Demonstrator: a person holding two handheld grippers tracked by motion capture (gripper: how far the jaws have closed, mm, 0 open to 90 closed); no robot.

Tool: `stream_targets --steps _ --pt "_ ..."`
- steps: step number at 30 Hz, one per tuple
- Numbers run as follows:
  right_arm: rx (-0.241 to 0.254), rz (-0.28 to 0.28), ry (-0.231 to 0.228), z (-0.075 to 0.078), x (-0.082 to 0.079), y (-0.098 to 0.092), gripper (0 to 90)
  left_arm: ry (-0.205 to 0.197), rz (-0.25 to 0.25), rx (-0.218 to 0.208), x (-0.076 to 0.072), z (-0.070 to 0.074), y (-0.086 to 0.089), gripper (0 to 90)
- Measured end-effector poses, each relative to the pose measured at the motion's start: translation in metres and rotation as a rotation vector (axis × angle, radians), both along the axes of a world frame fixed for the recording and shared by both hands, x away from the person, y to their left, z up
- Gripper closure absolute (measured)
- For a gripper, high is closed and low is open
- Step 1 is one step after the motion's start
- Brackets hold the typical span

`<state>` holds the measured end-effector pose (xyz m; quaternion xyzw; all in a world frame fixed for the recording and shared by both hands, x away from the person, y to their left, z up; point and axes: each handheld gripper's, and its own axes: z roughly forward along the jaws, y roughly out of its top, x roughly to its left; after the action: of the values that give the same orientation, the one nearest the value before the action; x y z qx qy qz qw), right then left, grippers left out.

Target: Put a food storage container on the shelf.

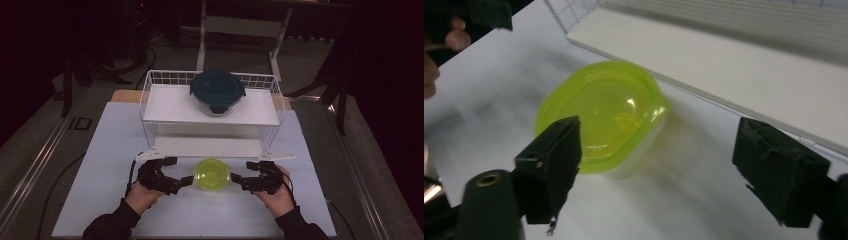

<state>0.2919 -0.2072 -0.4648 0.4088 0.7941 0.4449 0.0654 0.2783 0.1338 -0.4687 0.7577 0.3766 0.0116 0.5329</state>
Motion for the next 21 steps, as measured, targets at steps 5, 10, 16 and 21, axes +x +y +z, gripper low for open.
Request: stream_targets --steps 5,10,16,21 --pt "0.034 -0.015 0.072 -0.009 0.010 0.004 23.6 0.095 0.012 -0.026 0.011 -0.009 -0.002 3.0" --pt "0.036 -0.030 0.135 -0.019 0.016 0.011 30.5 0.195 0.027 -0.024 0.020 -0.018 -0.007 10.9" --pt "0.054 -0.057 0.210 -0.028 0.021 0.016 40.2 0.334 0.079 -0.038 0.031 -0.032 -0.012 27.4" --pt "0.076 -0.058 0.262 -0.032 0.023 0.016 49.0 0.386 0.080 -0.059 0.035 -0.039 -0.016 41.2"
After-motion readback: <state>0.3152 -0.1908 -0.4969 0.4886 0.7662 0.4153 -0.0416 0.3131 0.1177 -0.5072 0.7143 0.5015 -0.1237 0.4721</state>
